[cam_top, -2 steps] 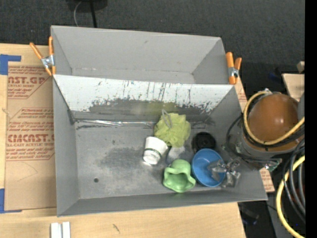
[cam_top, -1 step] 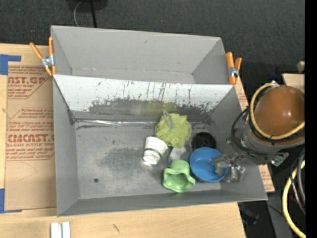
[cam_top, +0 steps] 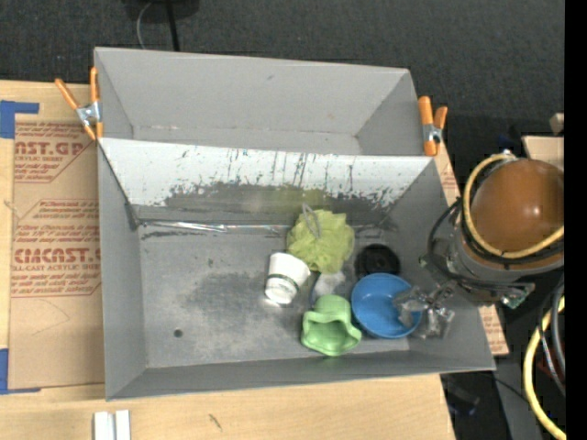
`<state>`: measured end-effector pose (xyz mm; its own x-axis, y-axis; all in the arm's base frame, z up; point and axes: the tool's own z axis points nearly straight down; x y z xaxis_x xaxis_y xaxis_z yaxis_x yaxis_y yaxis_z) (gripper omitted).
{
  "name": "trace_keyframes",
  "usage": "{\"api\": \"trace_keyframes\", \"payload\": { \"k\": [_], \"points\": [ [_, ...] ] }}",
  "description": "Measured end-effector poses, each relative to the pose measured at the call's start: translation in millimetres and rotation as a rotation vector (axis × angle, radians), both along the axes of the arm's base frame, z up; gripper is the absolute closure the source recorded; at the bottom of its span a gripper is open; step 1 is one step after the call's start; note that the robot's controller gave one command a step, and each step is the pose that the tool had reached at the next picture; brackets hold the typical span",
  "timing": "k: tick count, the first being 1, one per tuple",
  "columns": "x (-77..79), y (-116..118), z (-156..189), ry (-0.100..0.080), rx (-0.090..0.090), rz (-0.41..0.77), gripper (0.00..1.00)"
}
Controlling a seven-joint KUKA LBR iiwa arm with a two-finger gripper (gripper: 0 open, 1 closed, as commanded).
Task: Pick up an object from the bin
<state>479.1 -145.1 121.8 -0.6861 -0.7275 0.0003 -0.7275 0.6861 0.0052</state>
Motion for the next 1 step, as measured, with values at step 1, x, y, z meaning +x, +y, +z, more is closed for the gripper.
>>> {"api": "trace_keyframes", "payload": {
  "k": [1],
  "points": [
    [-0.7, 0.5, 16.2, 0.002, 0.000, -0.001, 1.00]
  ]
}}
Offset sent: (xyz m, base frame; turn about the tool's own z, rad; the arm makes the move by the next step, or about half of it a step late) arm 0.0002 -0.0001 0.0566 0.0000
